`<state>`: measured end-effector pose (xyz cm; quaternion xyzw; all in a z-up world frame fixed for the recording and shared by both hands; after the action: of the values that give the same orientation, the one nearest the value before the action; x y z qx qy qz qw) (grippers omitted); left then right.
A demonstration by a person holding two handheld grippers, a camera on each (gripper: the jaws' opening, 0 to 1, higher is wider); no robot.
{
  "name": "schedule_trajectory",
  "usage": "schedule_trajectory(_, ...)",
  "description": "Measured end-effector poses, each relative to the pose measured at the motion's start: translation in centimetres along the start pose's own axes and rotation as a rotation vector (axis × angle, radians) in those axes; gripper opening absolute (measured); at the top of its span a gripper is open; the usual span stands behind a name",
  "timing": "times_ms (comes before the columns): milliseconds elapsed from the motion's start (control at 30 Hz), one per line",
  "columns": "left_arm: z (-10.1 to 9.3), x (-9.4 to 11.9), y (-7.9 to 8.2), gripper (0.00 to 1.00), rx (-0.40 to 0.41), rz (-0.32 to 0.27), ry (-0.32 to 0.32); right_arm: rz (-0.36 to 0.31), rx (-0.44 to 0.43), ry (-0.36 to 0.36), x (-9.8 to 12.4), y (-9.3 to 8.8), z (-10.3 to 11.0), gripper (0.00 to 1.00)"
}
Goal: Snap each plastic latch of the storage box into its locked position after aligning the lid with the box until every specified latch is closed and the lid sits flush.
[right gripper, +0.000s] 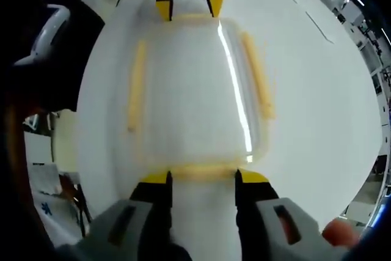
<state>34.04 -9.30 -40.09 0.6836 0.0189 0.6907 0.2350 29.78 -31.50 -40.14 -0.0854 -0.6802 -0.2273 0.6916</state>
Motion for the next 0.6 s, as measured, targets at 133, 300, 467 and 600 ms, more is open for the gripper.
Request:
schedule_trajectory(133,0.01,0.09,-0.29,0.37,0.007,-0.032,0.004,0.01,0.009,-0.004,-0.01,0.08,0.17,0.36)
schedule_trajectory(300,-0.07,0.08,-0.26,0.38,-0.002,-0.044,0.004,0.048,-0.003,-0.006,0.03,0.18,-0.05,0.38)
schedule_trajectory(467,0.05,0.06,0.06,0.37,-0.002,-0.023,0.002,0.021,0.003,-0.005,0.18,-0.16,-0.04,0.36)
schedule_trajectory(600,0.01,0.1,0.15,0.36,-0.01,-0.017,0.003,0.019,0.015,-0.006,0.19,-0.09,-0.1,0.34)
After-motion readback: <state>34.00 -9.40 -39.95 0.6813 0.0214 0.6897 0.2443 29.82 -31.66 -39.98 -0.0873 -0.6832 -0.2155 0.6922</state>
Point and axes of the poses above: the point that each gripper's makers call its tool centre point, and the gripper's own axes: x roughly backward along the fingers, z roughly to its left, y roughly out of its top, the point moved 5 cm from there along x, roughly backward along the fingers, and after that the axes turned 10 degrees about -x, right-handed, at the moved point
